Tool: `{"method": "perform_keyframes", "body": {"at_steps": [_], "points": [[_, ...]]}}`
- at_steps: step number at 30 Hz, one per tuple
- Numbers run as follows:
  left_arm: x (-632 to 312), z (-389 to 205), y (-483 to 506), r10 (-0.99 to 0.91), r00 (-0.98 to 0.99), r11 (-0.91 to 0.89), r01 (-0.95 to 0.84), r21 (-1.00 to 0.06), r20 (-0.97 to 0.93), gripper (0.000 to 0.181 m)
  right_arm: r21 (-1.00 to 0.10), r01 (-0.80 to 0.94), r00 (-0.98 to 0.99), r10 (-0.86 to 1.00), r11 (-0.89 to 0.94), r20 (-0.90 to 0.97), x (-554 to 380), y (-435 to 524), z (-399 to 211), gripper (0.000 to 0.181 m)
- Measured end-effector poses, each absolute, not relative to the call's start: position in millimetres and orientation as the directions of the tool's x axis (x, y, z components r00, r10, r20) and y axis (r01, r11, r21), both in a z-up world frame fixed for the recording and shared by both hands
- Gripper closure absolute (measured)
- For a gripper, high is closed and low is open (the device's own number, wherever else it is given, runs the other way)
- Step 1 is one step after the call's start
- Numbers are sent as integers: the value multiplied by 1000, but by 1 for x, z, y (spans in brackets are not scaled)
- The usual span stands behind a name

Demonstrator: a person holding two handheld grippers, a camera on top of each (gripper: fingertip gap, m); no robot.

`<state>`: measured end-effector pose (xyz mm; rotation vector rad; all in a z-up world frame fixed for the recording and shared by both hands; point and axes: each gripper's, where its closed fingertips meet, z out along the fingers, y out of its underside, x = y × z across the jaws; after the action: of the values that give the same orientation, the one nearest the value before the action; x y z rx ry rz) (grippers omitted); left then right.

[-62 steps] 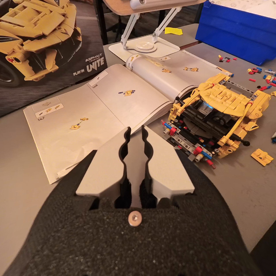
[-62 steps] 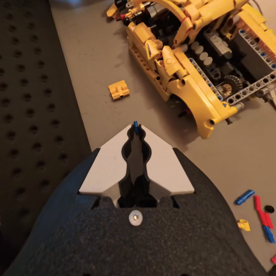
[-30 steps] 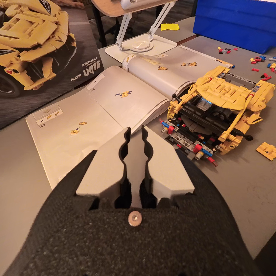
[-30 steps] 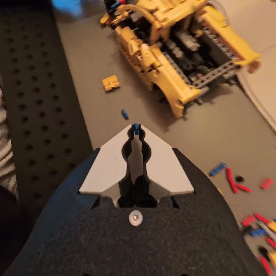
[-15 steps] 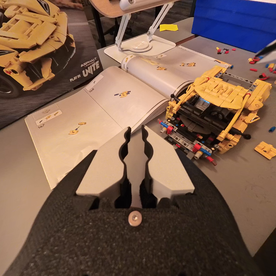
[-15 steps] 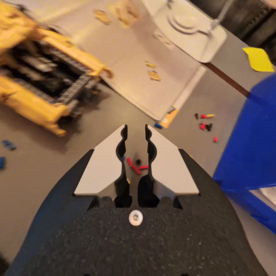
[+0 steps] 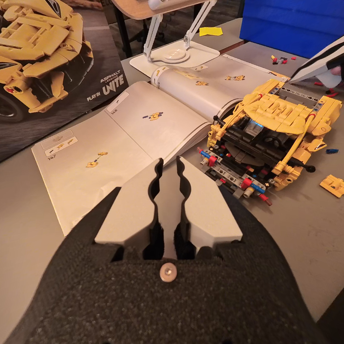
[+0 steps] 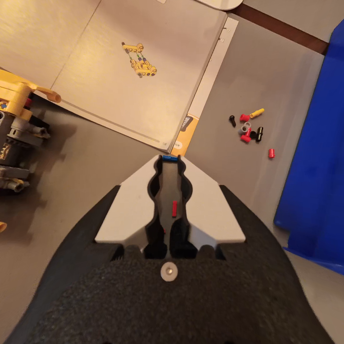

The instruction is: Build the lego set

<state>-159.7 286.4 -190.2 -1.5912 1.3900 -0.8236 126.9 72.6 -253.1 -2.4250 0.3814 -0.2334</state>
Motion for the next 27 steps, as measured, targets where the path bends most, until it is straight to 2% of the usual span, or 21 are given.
{"method": "perform_keyframes", "body": {"at_steps": [2,4,5,8,10,13,17,23,25,27], "points": [[-160,-190,287,-985,168,-26,-427,-904,-50,167,-642,-190,947,-310,-743,79,123,72,-250,167],[-160,-190,287,-984,169,-31,-426,-904,-47,167,-671,-117,977,-208,-732,56,102,74,-239,167],[-160,-190,287,-985,169,-32,-425,-905,-45,167,-674,-60,992,-121,-737,44,86,73,-234,167],[-160,-190,286,-985,167,-29,-424,-905,-46,167,-643,157,952,288,-750,-104,-4,49,-229,167],[-160,-190,285,-985,163,-27,-427,-904,-48,167,-631,237,903,408,-738,-137,-44,29,-228,167],[-159,-190,285,-986,162,-24,-427,-904,-50,167,-616,265,911,402,-742,-91,-63,20,-236,166],[-160,-190,285,-985,162,-24,-426,-904,-50,167,-652,266,926,377,-710,-34,-73,25,-240,166],[-159,-190,284,-986,161,-23,-426,-904,-51,167,-639,288,921,389,-713,-19,-79,23,-252,166],[-159,-190,284,-985,161,-21,-427,-904,-54,167,-653,261,926,376,-711,-41,-76,21,-248,156],[-160,-190,284,-985,161,-21,-427,-904,-53,167,-678,217,948,318,-702,-26,-55,18,-238,155]]}}
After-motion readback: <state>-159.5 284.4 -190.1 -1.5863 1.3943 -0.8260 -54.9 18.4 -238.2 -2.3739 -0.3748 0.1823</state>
